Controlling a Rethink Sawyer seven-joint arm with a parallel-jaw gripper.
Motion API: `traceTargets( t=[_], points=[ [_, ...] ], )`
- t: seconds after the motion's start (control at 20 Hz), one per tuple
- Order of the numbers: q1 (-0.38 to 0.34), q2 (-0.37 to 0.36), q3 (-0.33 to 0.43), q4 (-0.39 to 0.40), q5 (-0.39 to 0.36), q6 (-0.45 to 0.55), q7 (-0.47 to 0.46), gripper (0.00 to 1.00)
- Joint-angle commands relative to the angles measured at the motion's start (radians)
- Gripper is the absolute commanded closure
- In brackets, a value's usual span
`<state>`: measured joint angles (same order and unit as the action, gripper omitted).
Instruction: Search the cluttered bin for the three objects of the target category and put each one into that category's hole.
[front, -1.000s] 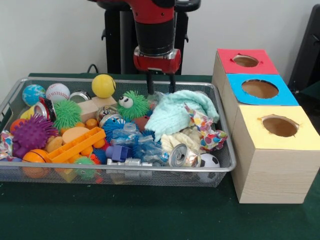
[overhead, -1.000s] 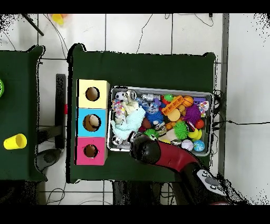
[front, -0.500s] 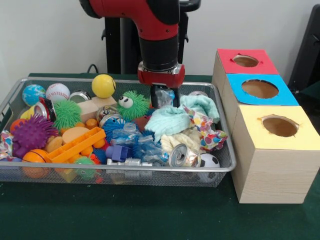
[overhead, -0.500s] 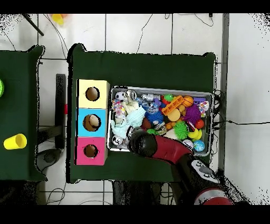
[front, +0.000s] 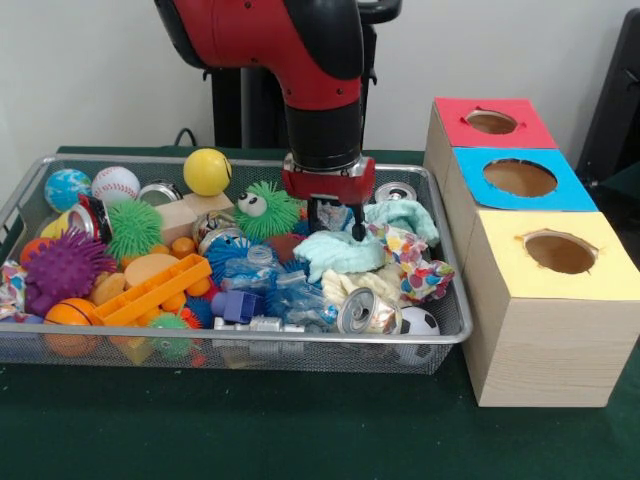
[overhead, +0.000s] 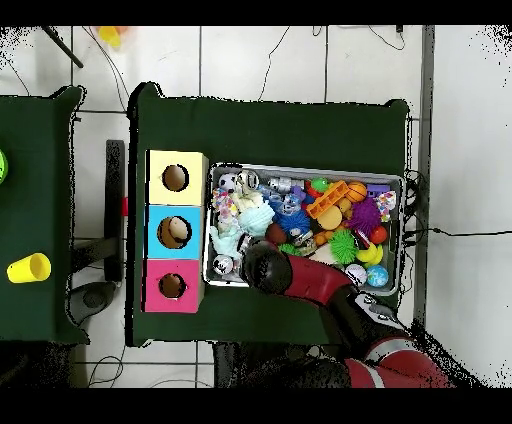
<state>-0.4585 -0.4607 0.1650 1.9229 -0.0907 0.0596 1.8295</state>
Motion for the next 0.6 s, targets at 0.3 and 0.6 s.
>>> traceTargets(
  t=[0.3, 0.6],
  points=[
    [0.090, 0.305, -0.012, -0.365, 0.075, 0.066, 0.086, 0.00],
    [0.040, 0.347, 0.043, -0.389, 0.016, 0.019, 0.075, 0.00]
  ],
)
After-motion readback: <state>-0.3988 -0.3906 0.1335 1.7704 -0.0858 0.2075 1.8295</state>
